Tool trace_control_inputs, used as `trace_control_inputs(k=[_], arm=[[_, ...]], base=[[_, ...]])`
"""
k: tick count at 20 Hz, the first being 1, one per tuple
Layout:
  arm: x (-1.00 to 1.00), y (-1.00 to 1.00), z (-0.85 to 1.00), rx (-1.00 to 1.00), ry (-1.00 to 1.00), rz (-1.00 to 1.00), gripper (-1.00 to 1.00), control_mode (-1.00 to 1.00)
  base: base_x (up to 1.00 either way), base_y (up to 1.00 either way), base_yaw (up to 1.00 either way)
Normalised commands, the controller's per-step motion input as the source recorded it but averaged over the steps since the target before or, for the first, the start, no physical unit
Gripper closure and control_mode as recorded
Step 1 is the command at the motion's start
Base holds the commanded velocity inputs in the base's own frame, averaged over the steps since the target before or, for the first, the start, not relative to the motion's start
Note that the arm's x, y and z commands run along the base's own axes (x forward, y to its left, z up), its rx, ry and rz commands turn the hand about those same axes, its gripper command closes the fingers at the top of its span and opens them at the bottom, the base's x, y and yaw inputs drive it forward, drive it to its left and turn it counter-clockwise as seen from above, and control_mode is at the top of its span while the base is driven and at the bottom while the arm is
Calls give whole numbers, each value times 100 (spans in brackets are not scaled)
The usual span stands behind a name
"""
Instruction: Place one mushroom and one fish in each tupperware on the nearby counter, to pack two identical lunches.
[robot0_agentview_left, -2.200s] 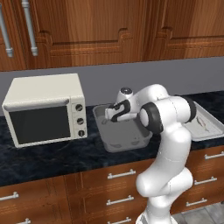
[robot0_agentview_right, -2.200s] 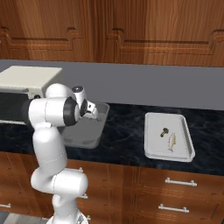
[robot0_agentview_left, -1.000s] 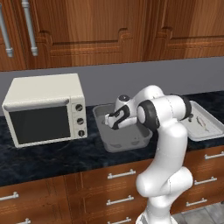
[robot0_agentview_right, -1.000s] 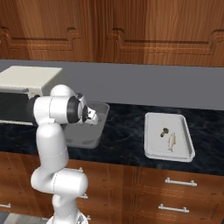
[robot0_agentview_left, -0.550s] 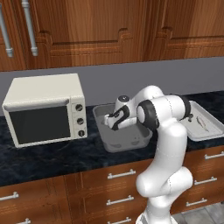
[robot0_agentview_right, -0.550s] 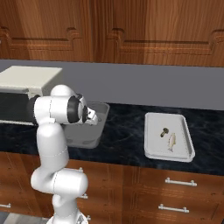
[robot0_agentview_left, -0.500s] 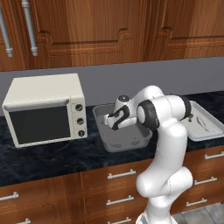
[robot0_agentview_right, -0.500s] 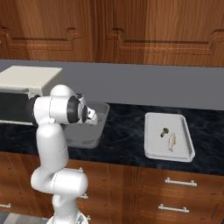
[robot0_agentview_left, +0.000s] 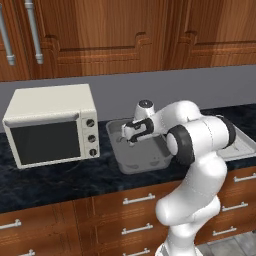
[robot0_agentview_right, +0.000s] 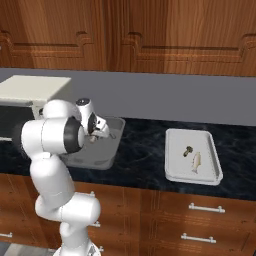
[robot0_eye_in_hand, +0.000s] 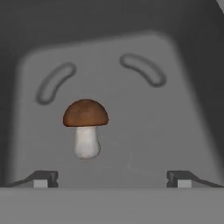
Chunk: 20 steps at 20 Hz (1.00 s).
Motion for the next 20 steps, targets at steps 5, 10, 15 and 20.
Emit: trace_control_inputs(k=[5,10,15,20], arm=[[-100,-50,37,0,-15,1,-100,-100],[-100,-12,100,0,-26,7,-100,-100],[-100,-3,90,0,-23,7,-100,-100],[-100,-8,99,0,-13,2,-100,-100]], base=[[0,0,0],[0,0,0],[0,0,0],[0,0,0]])
